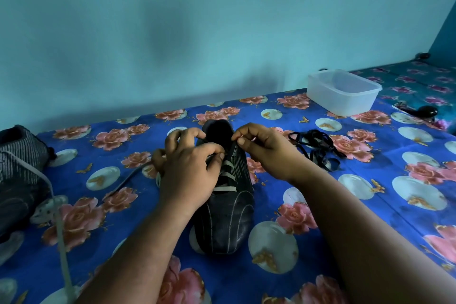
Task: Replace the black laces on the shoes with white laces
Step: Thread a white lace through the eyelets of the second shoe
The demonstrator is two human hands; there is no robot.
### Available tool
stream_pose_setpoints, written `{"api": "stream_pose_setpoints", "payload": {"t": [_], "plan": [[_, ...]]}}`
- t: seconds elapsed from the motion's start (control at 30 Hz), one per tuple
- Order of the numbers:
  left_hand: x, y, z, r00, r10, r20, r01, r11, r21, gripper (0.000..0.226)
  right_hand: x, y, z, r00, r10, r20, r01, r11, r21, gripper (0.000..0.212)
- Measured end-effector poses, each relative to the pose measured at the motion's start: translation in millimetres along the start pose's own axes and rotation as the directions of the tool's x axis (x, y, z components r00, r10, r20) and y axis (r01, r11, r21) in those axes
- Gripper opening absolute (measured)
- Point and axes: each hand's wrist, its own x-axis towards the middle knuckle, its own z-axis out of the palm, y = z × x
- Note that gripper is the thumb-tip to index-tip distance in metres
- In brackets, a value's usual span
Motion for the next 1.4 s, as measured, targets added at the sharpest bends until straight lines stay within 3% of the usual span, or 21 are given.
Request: {"api": "stream_pose_setpoints", "payload": {"t": [0.17, 0.37, 0.8, 1.0, 1.1, 1.17, 1.23, 1.4], "plan": [[0.3, 2.2, -2.4, 1.000, 0.018, 0.024, -0.019, 0.999, 0.032, 0.005, 0.0, -0.7, 2.3, 1.000, -0.011, -0.019, 0.011, 1.000, 0.006, 0.013], [0.6, -0.4, -2.2, 0.996, -0.013, 0.091, 0.016, 0.999, -0.033, 0.012, -0.1, -0.5, 6.9, 0.999, -0.017, -0.033, 0.019, 0.999, 0.047, 0.013], [-1.0, 7.3, -8.3, 0.992, 0.045, 0.119, -0.062, 0.988, 0.141, 0.012, -0.7, -4.2, 14.3, 0.998, -0.053, -0.029, 0.055, 0.997, 0.052, 0.013], [-1.6, 4.8, -2.9, 0.988, -0.059, 0.141, 0.076, 0.990, -0.117, 0.009, 0.1, 0.2, 8.6, 0.998, 0.065, 0.002, -0.063, 0.963, 0.261, 0.010], [-2.3, 3.8, 2.8, 0.988, -0.087, 0.130, 0.115, 0.966, -0.233, 0.008, -0.4, 3.9, -11.4, 0.987, 0.140, 0.072, -0.149, 0.981, 0.124, 0.013], [-3.4, 1.6, 4.1, 0.990, -0.080, 0.114, 0.107, 0.960, -0.259, 0.008, -2.2, 2.7, -16.4, 0.981, 0.138, 0.134, -0.141, 0.990, 0.015, 0.015], [-4.1, -0.2, 4.9, 0.994, -0.051, 0.097, 0.076, 0.959, -0.272, 0.010, -3.6, -1.3, -12.2, 0.987, 0.093, 0.131, -0.097, 0.995, 0.021, 0.012], [-6.0, -7.5, -0.4, 0.992, 0.038, 0.117, 0.001, 0.946, -0.323, 0.046, -2.3, -0.7, -9.0, 0.992, 0.041, 0.120, -0.052, 0.995, 0.085, 0.012]]}}
